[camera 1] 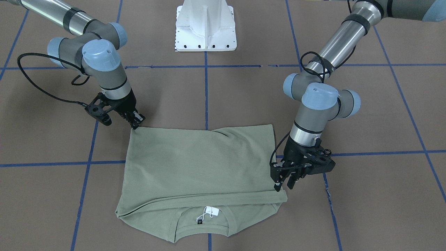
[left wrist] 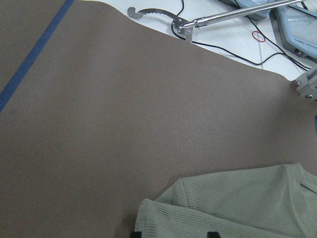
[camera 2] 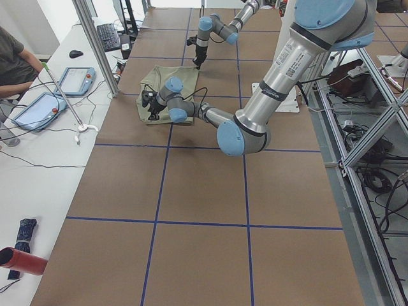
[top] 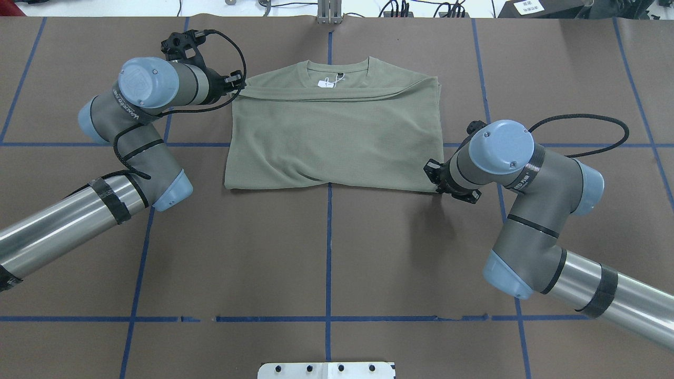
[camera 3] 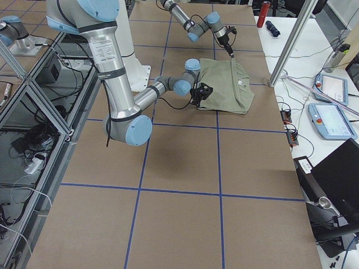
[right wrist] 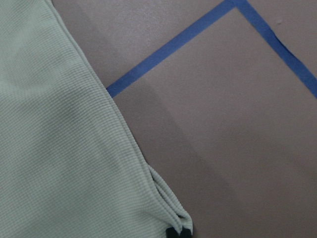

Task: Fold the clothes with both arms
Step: 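Grasp the folded shirt corner nearest the right gripper and drag it toward the robot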

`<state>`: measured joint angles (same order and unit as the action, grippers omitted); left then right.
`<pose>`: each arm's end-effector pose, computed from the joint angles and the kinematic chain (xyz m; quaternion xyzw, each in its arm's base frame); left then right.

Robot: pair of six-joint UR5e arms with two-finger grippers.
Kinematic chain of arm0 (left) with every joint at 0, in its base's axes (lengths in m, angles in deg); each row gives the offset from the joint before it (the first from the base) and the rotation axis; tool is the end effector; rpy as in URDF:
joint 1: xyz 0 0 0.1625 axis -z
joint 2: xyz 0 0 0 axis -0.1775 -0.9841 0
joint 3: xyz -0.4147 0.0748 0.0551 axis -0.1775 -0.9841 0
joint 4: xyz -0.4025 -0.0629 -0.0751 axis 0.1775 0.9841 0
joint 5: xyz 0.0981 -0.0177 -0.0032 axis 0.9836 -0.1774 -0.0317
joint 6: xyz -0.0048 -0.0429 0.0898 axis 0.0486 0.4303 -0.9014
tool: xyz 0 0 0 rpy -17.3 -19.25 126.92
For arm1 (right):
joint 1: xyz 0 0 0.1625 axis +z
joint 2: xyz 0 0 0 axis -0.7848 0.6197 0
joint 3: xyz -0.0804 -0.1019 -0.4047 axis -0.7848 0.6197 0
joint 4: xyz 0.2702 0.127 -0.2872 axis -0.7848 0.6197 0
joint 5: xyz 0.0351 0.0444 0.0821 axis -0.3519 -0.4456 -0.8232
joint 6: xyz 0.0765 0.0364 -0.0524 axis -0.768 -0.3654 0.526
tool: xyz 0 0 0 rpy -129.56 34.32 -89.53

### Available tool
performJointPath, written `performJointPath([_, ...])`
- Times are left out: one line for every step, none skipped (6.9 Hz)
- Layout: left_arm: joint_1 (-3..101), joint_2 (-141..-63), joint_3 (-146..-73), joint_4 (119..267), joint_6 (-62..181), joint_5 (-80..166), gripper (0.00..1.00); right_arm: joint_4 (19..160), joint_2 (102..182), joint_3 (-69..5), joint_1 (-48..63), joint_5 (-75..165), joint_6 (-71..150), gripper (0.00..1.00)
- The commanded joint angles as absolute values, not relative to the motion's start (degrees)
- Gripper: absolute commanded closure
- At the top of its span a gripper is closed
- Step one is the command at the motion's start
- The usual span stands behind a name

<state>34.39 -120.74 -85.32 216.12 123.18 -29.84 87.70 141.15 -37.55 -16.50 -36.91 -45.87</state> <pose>0.4629 -0.6337 0.3487 0.2210 0.4822 -0.2233 0.8178 -0.4553 -0.4534 0.3667 -0.0419 -0.3888 0.3232 0.8617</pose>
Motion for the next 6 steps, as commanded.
performJointPath([34.60, -120.70, -88.94, 215.76, 123.35, -30.08, 0.46, 88.33, 147.14, -45.33, -16.63, -38.79, -46.06, 1.00])
performJointPath([34.34, -119.92, -92.19, 215.40, 123.96, -30.69, 0.46, 88.50, 152.32, -51.99, -17.59, -42.98, -46.32, 1.00])
performJointPath([33.29, -118.08, -96.74, 215.23, 124.06, -30.78, 0.41, 88.59, 158.47, -58.06, -21.00, -45.28, -49.28, 1.00])
performJointPath([31.80, -115.37, -101.23, 214.70, 124.40, -32.96, 0.38, 88.59, 163.49, -63.43, -25.55, -45.57, -52.62, 1.00])
performJointPath([31.18, -114.56, -103.45, 214.44, 128.50, -34.63, 0.38, 88.59, 167.28, -66.88, -32.21, -45.57, -57.78, 1.00])
performJointPath([31.00, -114.11, -105.47, 214.43, 132.37, -36.65, 0.38, 88.59, 167.84, -67.87, -38.80, -45.92, -62.80, 1.00])
